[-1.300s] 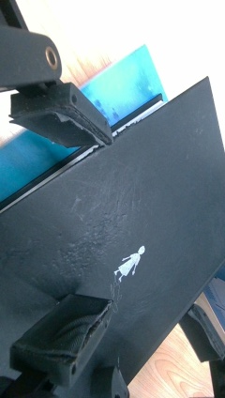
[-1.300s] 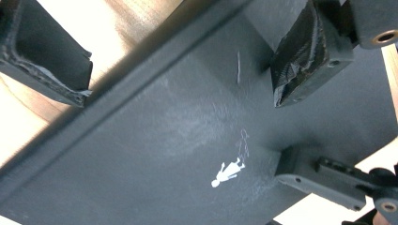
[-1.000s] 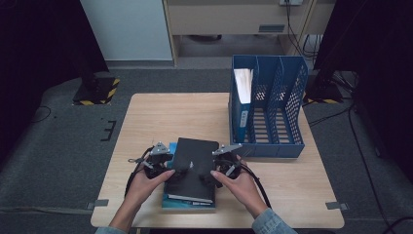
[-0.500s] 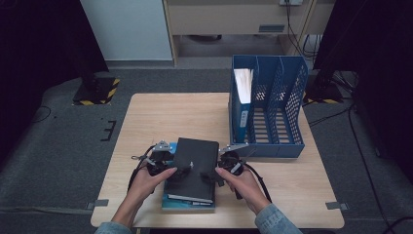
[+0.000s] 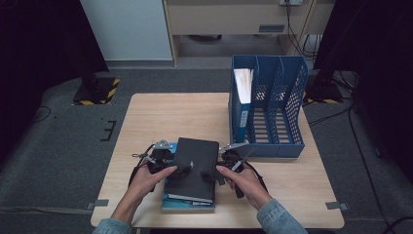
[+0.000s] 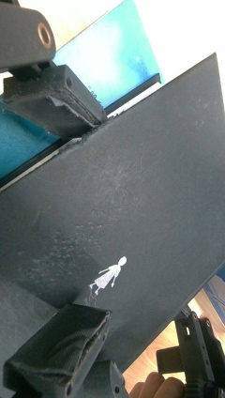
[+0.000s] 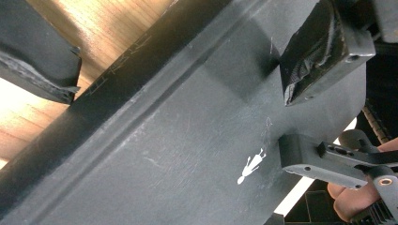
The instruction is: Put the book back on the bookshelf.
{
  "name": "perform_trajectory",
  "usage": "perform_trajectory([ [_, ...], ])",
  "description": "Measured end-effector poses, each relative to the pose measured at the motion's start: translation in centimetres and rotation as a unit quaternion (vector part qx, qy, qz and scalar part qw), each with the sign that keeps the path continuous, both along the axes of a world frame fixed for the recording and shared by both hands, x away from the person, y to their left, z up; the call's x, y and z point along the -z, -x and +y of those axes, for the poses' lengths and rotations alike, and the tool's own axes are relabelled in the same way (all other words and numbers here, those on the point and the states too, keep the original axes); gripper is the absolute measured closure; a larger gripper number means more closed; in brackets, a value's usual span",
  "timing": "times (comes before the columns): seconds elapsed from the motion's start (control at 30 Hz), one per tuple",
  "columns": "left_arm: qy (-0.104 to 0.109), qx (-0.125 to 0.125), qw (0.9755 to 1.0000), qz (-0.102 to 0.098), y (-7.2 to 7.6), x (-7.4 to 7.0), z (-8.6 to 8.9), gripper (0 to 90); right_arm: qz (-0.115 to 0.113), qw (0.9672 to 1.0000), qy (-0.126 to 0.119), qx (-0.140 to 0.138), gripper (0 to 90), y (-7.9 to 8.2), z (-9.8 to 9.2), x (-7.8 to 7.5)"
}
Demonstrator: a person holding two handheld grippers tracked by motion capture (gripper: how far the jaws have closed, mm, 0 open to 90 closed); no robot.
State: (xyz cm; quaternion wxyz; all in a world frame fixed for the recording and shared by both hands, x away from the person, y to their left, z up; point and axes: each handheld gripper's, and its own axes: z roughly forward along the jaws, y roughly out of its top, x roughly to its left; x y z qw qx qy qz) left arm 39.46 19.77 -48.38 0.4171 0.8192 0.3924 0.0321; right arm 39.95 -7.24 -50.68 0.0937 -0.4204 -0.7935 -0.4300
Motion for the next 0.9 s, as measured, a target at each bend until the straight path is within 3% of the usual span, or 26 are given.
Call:
perform_trajectory([
  [0.5,0.005,0.005,1.0000,0.006,-0.28,0.10,0.09,9.4,0.022,0.9993,-0.030,-0.006,0.1,-0.69,-0.01,0.76],
  [0.9,0.011,0.006,0.9999,0.008,-0.48,0.18,0.17,9.7,0.026,0.9991,-0.034,-0.003,0.2,-0.83,0.07,0.82],
])
